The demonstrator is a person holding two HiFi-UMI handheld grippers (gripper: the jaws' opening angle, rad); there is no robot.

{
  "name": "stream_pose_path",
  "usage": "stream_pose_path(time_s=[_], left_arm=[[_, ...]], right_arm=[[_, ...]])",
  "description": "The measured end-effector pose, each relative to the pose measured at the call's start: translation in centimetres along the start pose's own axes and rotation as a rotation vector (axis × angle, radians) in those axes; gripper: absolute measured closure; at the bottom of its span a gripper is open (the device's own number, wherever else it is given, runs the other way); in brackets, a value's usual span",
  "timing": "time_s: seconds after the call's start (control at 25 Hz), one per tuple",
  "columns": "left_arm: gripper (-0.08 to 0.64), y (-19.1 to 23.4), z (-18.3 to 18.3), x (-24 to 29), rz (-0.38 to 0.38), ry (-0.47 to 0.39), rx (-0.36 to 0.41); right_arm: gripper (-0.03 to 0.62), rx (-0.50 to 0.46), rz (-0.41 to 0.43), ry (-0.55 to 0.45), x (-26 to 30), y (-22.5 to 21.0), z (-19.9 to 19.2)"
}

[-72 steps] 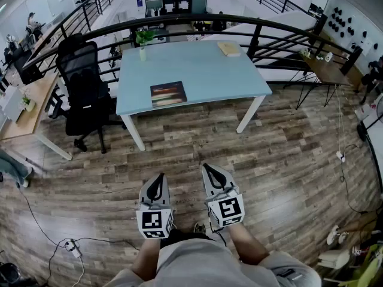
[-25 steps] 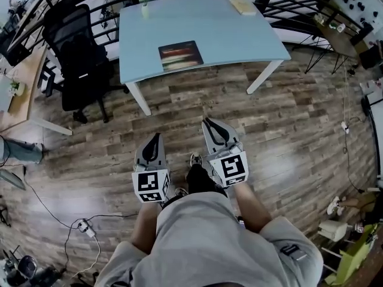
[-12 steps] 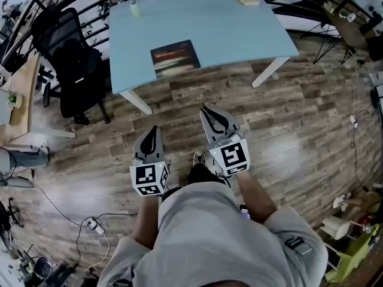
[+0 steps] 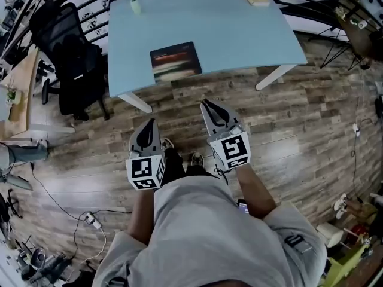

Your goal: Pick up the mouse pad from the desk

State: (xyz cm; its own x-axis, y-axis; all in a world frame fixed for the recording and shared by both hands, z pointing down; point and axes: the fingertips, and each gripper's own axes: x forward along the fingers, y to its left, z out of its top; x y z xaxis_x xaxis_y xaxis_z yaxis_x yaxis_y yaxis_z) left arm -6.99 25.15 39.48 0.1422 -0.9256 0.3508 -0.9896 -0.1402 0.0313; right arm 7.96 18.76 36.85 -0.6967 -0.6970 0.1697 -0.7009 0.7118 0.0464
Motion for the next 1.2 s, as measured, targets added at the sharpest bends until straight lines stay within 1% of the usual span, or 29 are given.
stream_pose_path(time_s=[0.2,0.36,0.48,0.64,0.76,0.96,1.2], left_arm=[[0.548,1.8,0.5,3.9,-0.022,0.011,-0.013],[0.548,3.6,1.2,7.7,-0.063,0.016,-0.012],[0.548,5.0,1.9,10.5,-0.102,0.025,-0.004],[0.548,6.6,3.1,14.0,-0.176,0.043,0.016],[0.548,7.9,3.5,16.4,-0.23,0.061,0.025],[0.548,9.5,3.7,20.3,-0.33,0.096,0.038],[0.548,10.1,2.8,23.8,-0.461,0.16,0.09]], right_arm=[[0.565,0.013,-0.007,0.022,3.8,-1.4,-0.7],[0.565,0.001,-0.025,0.055,6.9,-2.6,-0.8],[0.565,0.017,-0.057,0.063,9.5,-3.8,-1.0],[0.563,0.035,-0.075,0.074,12.9,-4.4,-0.5],[0.561,0.047,-0.096,0.1,15.1,-4.6,-0.6],[0.557,0.12,-0.14,0.15,18.0,-5.5,-1.7],[0.548,0.201,-0.211,0.21,20.7,-5.8,-4.1]])
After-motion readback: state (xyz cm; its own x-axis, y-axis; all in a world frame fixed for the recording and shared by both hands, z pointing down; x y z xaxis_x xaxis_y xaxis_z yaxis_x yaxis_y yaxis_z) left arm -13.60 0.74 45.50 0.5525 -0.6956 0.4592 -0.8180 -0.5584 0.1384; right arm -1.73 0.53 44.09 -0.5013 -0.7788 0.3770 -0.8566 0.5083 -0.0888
